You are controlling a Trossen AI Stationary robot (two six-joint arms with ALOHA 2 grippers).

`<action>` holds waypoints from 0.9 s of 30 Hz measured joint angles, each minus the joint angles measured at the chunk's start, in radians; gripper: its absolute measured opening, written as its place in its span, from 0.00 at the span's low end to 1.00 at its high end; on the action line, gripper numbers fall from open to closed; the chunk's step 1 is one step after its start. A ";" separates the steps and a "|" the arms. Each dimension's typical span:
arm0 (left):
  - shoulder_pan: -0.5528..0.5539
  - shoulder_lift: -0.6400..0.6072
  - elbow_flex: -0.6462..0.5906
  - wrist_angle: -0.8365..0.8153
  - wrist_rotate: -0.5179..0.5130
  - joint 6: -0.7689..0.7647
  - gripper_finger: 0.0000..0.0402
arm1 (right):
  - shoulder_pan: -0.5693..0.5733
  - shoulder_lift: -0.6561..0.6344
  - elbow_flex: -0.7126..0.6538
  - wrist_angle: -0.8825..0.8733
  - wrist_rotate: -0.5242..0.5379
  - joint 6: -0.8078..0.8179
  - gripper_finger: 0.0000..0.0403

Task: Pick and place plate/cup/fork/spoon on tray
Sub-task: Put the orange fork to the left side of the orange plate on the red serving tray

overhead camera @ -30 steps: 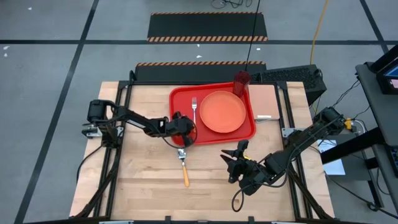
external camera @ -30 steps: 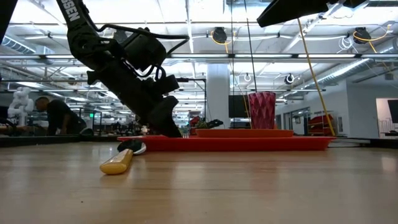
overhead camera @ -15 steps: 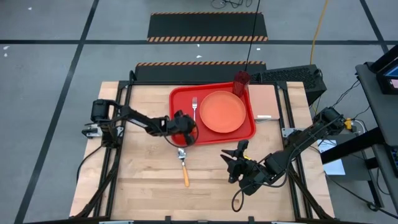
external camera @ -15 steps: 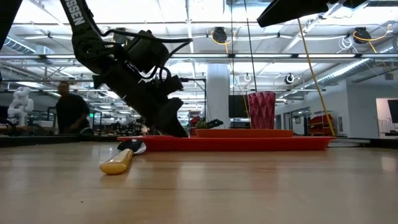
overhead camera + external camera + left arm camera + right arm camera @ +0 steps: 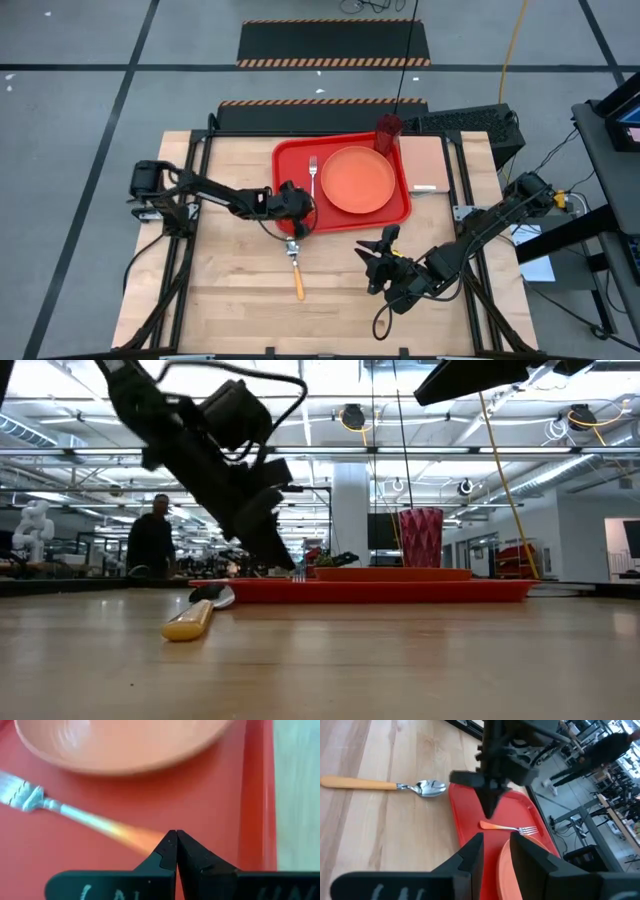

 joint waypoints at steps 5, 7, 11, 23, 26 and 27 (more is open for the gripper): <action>-0.011 0.025 0.104 -0.218 -0.011 0.060 0.01 | -0.003 0.000 0.000 0.002 0.001 0.005 0.21; -0.009 0.055 0.134 -0.236 -0.011 0.091 0.01 | -0.004 0.000 0.001 0.000 0.000 0.004 0.21; 0.004 0.089 0.153 -0.266 -0.009 0.120 0.01 | -0.005 0.000 0.000 -0.012 0.001 0.011 0.21; 0.022 0.122 0.150 -0.203 0.008 0.128 0.01 | -0.016 -0.001 -0.051 -0.005 0.006 0.027 0.21; 0.021 0.123 0.149 -0.187 0.013 0.133 0.01 | -0.022 -0.001 -0.053 -0.003 0.004 0.027 0.21; 0.021 0.123 0.149 -0.182 0.013 0.139 0.01 | -0.022 -0.001 -0.053 -0.003 0.003 0.027 0.21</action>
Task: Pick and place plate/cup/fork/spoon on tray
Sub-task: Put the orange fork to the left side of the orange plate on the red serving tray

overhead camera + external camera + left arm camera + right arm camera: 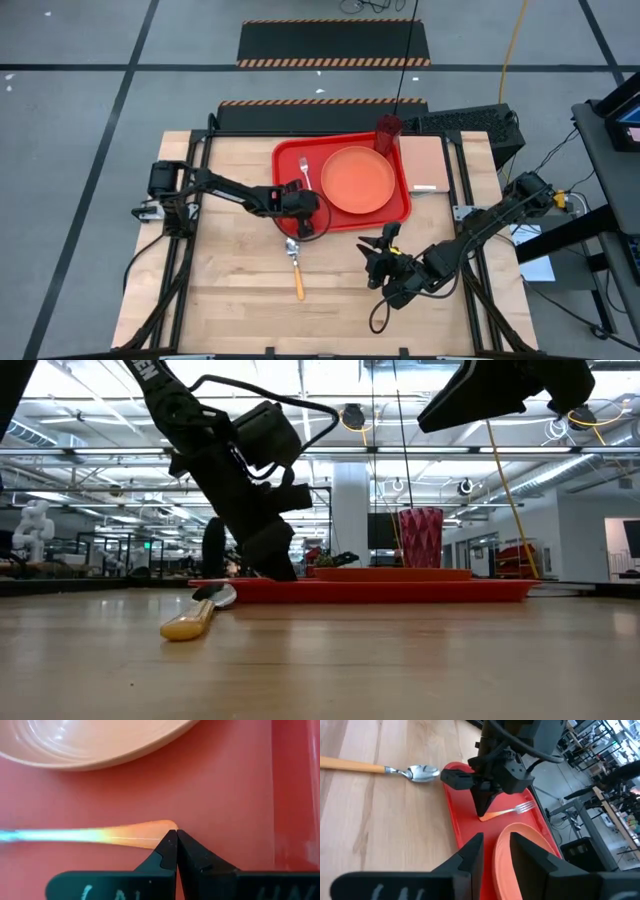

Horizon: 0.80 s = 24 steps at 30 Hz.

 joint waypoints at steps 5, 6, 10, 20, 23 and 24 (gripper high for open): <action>0.000 -0.001 0.000 -0.010 0.000 0.008 0.01 | 0.000 0.000 0.000 0.004 0.000 -0.003 0.21; 0.000 -0.001 0.000 -0.012 -0.001 0.008 0.01 | 0.000 0.000 0.000 0.006 0.000 -0.003 0.21; 0.000 -0.026 -0.001 -0.047 0.000 0.010 0.01 | 0.000 0.000 0.000 0.005 -0.001 -0.003 0.21; -0.014 -0.176 -0.002 -0.129 -0.013 0.011 0.01 | 0.000 0.000 0.000 0.014 -0.001 -0.007 0.21; -0.022 -0.213 0.000 -0.125 -0.032 0.011 0.01 | 0.000 0.000 0.000 0.014 -0.001 -0.008 0.21; -0.022 -0.218 0.000 -0.128 -0.037 0.010 0.01 | 0.000 0.000 0.000 0.014 -0.001 -0.008 0.21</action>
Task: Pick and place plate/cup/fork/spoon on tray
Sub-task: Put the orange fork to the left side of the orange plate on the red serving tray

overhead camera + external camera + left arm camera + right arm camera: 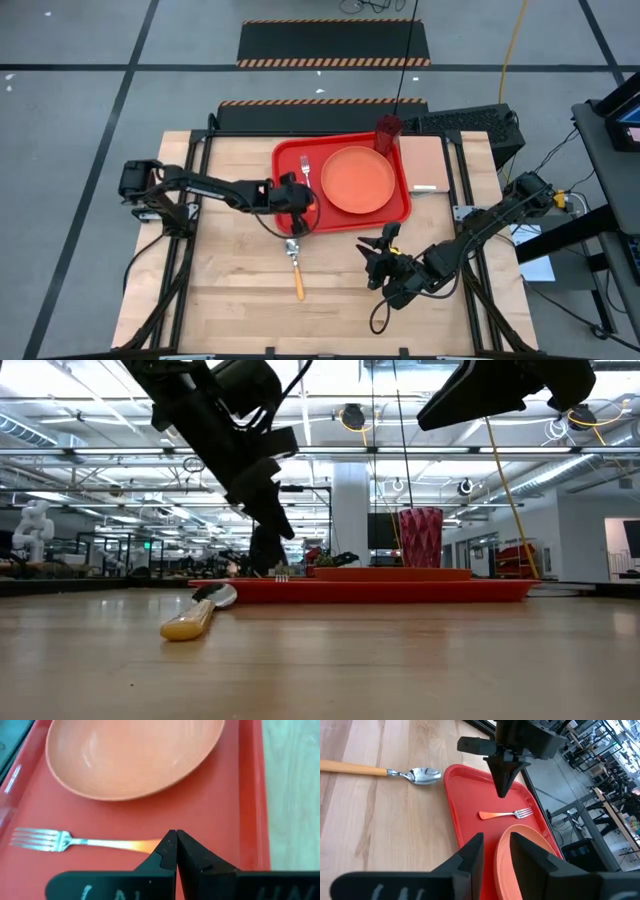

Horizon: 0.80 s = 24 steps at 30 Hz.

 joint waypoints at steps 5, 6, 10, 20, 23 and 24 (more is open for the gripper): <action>0.008 0.031 0.000 0.067 -0.014 -0.017 0.01 | 0.000 0.000 0.000 0.008 0.000 -0.004 0.21; 0.008 0.049 0.000 0.072 -0.014 -0.018 0.01 | 0.000 0.000 0.000 0.012 0.000 -0.007 0.21; 0.007 0.124 -0.001 0.131 -0.010 -0.009 0.01 | 0.000 0.000 0.000 0.017 -0.001 -0.017 0.21; 0.010 0.219 -0.001 0.133 0.007 -0.026 0.01 | 0.001 0.000 0.000 0.016 -0.001 -0.019 0.21; 0.010 0.219 -0.001 0.134 0.007 -0.027 0.01 | 0.001 0.000 0.000 0.014 -0.001 -0.019 0.21; 0.010 0.218 -0.001 0.134 0.007 -0.027 0.01 | 0.001 0.000 0.000 0.014 -0.001 -0.019 0.21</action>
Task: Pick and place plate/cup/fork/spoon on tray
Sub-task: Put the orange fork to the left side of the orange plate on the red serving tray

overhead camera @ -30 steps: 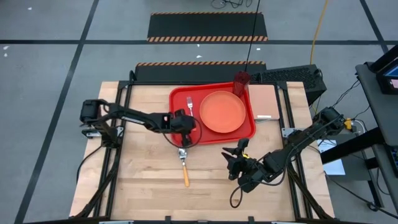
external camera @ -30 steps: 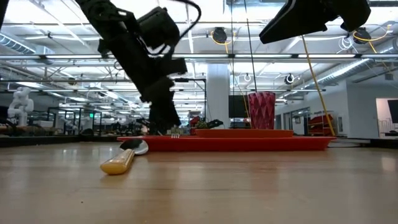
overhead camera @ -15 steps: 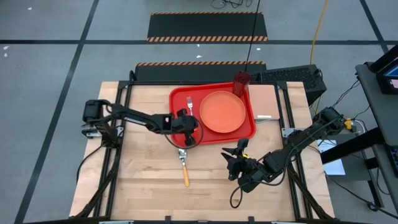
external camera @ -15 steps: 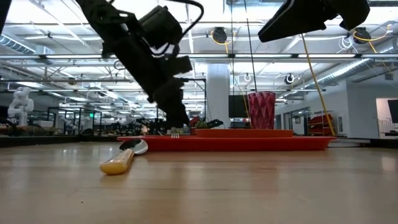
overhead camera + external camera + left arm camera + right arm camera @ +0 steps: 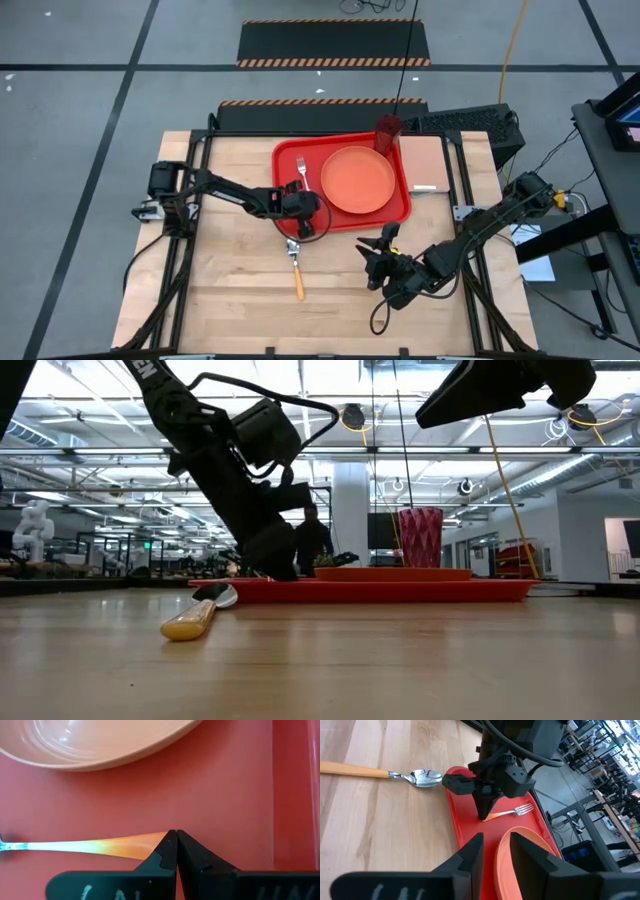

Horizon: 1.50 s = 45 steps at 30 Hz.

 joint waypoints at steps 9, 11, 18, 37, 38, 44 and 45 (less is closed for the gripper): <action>0.000 -0.001 0.000 -0.020 0.000 -0.002 0.01 | 0.001 0.000 0.000 -0.001 0.000 0.000 0.21; 0.000 -0.002 0.001 -0.026 0.000 -0.003 0.01 | 0.001 0.000 0.000 -0.001 0.000 0.000 0.21; 0.000 -0.002 0.001 -0.027 0.000 -0.006 0.01 | 0.001 0.000 0.000 -0.001 0.000 0.000 0.21; 0.000 -0.002 0.001 -0.006 0.002 -0.001 0.01 | 0.001 0.000 0.000 -0.001 0.000 0.000 0.21; 0.000 -0.002 0.001 -0.008 0.002 -0.001 0.01 | 0.001 0.000 0.000 -0.001 0.000 0.000 0.21; 0.000 -0.002 0.001 -0.009 0.008 -0.001 0.01 | 0.001 0.000 0.000 -0.001 0.000 0.000 0.21; 0.000 -0.002 0.001 -0.009 0.008 -0.001 0.01 | 0.001 0.000 0.000 -0.001 0.000 0.000 0.21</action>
